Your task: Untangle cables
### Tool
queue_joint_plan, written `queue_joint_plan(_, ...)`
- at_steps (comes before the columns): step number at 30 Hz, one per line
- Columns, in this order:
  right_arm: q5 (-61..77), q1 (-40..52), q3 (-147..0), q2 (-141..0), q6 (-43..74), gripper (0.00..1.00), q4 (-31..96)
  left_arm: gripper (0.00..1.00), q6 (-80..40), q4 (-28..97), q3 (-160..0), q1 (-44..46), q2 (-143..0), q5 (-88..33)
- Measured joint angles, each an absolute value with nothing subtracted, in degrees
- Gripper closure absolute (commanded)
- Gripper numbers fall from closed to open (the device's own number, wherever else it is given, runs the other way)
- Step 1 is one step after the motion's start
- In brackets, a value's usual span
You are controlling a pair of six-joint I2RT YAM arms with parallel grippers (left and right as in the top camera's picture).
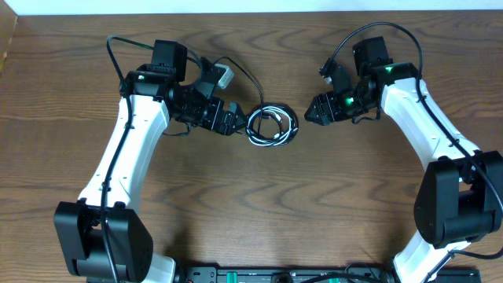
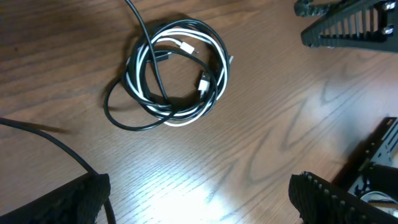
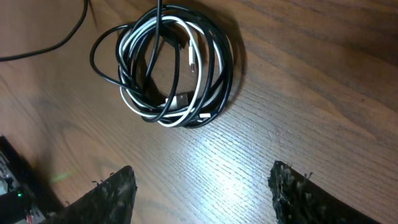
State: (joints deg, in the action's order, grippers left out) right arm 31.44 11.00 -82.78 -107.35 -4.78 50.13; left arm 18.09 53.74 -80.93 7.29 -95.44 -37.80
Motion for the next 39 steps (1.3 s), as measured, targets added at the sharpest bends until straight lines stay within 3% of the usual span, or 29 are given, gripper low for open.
queue_joint_plan(17, 29.95, 11.03, -82.78, -107.35, -4.75, 0.3, 50.02, 0.02, -1.72, 56.16, -80.97, 7.29, -94.91, -18.68)
queue_joint_plan(28, 29.93, 11.03, -82.78, -107.35, -4.75, 0.3, 49.98, 0.02, -4.54, 54.81, -84.03, 7.29, -81.01, -7.2)
queue_joint_plan(34, 29.93, 11.03, -82.78, -107.35, -4.75, 0.3, 49.98, 0.01, -4.51, 54.92, -84.12, 10.0, -82.81, -5.15)
queue_joint_plan(39, 29.91, 11.03, -82.78, -107.35, -4.75, 0.3, 49.98, 0.11, -5.63, 54.87, -83.88, 14.87, -88.75, -6.04)
